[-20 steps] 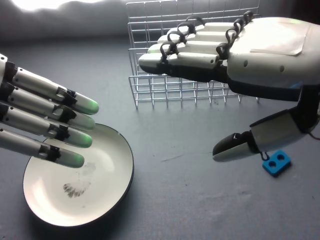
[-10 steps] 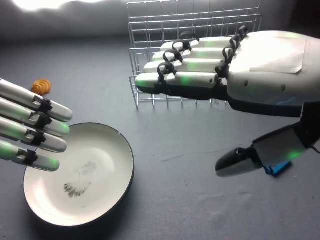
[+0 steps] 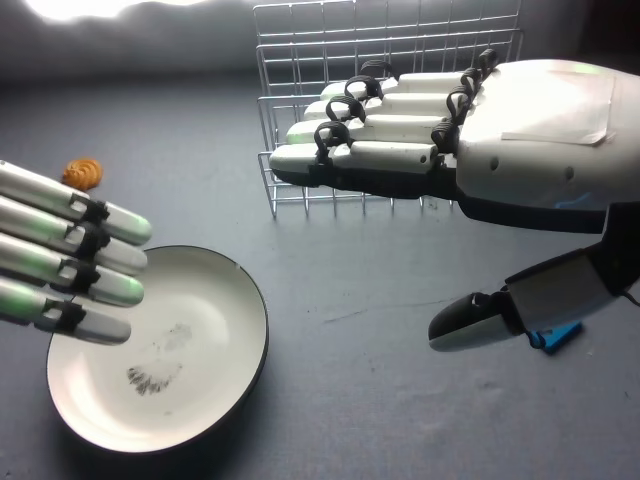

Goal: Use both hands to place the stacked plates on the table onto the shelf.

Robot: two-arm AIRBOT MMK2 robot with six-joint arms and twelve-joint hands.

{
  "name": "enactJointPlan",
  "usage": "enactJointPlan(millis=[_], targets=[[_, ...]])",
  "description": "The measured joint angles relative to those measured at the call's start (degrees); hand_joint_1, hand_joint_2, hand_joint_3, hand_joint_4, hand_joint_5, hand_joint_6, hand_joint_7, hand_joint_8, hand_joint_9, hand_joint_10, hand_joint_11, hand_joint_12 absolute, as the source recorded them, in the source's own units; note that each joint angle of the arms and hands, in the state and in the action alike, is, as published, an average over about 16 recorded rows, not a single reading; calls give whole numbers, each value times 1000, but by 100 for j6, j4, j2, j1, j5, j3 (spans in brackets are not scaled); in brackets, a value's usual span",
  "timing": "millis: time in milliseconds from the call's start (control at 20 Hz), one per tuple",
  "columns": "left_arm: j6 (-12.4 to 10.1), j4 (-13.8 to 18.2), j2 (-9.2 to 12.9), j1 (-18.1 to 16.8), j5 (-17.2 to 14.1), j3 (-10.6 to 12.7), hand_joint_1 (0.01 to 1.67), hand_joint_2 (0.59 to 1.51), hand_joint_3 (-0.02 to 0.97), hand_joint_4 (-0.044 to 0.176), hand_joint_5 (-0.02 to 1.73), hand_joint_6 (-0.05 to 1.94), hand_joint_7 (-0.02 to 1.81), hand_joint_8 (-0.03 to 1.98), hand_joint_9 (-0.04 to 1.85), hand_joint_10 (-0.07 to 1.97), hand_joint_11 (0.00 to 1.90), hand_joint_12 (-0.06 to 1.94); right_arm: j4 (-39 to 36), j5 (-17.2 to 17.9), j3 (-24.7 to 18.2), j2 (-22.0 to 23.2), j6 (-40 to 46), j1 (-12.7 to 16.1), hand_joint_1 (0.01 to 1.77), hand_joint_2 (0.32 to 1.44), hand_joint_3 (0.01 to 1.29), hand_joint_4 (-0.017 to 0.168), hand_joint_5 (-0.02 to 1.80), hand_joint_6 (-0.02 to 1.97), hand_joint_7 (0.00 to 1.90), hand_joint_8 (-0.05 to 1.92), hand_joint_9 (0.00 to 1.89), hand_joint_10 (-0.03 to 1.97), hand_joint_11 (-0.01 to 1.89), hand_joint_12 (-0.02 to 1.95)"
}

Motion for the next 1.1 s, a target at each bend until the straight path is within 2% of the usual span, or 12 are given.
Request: enactJointPlan(millis=[250,600,800,1100], targets=[[136,-84,-2,248,35,-34,14,1024,16,3,20,6,15,-17,20,19,14,-1,-17,37,0,14,27,-11,841,983,14,-2,19,20,22,15,22,3,22,-15],[372,138,-36,569,39,-43,14,1023,12,3,20,6,14,-17,20,18,14,-2,-55,79,0,28,70,-23,837,991,14,-3,20,20,21,15,20,3,26,-8],[511,277,-111,798,110,-23,14,1025,12,3,19,6,14,-17,19,19,15,-2,-132,105,0,34,142,-24,839,998,14,-3,20,20,21,15,19,3,25,0],[718,236,-284,1202,333,44,15,1027,13,3,19,5,13,-17,19,19,15,-2,-262,189,0,43,269,-26,847,1004,14,-3,21,19,21,15,16,2,24,10]])
